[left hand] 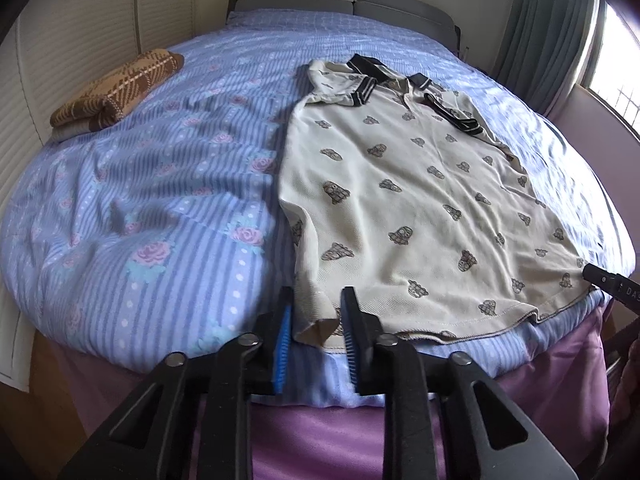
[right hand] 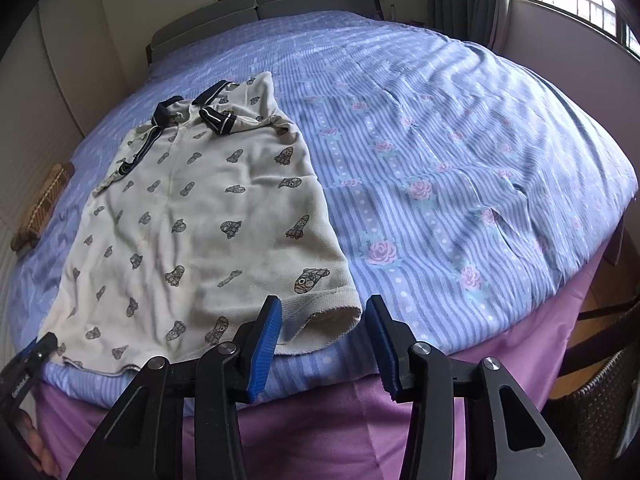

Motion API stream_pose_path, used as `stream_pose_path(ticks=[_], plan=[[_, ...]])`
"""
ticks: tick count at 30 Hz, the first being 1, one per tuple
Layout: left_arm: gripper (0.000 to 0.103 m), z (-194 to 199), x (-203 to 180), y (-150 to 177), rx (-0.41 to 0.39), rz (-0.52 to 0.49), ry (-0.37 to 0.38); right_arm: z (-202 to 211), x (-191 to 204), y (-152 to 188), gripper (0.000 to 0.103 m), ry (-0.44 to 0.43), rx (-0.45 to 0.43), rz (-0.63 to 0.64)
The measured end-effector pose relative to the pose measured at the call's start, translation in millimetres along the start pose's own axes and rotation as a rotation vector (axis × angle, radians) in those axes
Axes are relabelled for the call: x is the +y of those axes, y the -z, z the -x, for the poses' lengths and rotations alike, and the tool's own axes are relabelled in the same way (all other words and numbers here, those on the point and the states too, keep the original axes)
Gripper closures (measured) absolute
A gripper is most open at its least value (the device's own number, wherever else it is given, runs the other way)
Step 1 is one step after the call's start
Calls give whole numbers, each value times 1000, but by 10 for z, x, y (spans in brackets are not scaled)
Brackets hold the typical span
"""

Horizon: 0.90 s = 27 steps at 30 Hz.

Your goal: Fold small clothes

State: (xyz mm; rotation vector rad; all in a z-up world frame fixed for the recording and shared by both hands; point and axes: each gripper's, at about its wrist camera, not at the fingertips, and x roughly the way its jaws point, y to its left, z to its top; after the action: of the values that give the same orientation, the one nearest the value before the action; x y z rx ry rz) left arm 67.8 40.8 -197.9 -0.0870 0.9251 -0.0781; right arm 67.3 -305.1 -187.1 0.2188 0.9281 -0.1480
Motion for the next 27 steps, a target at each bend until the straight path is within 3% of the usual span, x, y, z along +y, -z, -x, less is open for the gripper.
stream_pose_path(ticks=[4, 6, 8, 14, 19, 27], plan=[[96, -16, 22, 20, 15, 21, 3, -10, -15, -6, 70, -13, 7, -11], [97, -8, 44, 24, 14, 32, 6, -16, -19, -1, 77, -22, 11, -15], [97, 14, 44, 24, 8, 32, 7, -4, -32, -1, 93, -44, 8, -26], [97, 236, 49, -73, -68, 46, 23, 117, -44, -23, 97, -95, -30, -58], [97, 387, 92, -229, -116, 62, 45, 376, -14, -125, 97, -136, -127, -61], [97, 563, 116, -809, -241, 72, 68, 560, -21, -426, 97, -175, -216, -92]])
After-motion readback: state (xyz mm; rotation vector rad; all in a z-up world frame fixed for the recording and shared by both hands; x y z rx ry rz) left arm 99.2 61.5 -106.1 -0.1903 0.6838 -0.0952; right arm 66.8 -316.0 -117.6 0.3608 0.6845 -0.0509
